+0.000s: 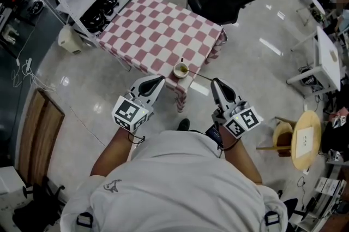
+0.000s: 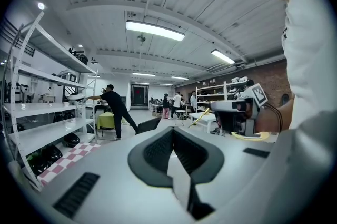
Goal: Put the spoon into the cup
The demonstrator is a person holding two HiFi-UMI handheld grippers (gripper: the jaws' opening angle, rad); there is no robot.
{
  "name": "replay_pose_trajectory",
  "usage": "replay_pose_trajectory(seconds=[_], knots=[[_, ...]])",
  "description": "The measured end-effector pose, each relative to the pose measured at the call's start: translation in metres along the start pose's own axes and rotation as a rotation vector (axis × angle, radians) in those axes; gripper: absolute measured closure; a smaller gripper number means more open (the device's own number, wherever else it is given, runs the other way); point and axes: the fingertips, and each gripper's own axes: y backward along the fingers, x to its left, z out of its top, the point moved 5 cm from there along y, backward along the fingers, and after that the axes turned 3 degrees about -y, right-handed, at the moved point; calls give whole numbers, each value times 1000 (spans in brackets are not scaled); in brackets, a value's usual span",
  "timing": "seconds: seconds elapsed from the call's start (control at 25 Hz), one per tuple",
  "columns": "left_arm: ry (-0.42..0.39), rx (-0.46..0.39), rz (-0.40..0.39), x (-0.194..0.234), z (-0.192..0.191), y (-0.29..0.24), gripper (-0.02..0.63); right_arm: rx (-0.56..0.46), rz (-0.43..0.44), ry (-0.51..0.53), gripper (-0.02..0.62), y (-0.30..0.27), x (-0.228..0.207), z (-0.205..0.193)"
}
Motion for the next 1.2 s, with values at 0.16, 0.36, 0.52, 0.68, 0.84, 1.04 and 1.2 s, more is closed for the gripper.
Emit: replay_pose_trajectory(seconds=[0.16,0.36,0.52,0.68,0.84,1.04,1.2], knots=[[-34,16,12,2,-1,-23,592,-12,17,1,561,3,-25,12],[-22,42,45,9,-8,-37,592,-6,29,-14,561,4,-47,12],[-24,59,25,6,-16,-54,592,-11,26,-11,561,6,-56,14],[-20,60,-5,4,-19,-72,592,-7,9,-10,561,8,-64,13],[-18,50,-30,7,-20,-86,592,-5,-14,-12,561,6,-73,9],[-7,49,-49,17,-23,-99,592,17,-31,-18,561,-5,-84,6],[5,52,-47,30,-27,-108,592,35,-31,-23,561,-19,-94,2]])
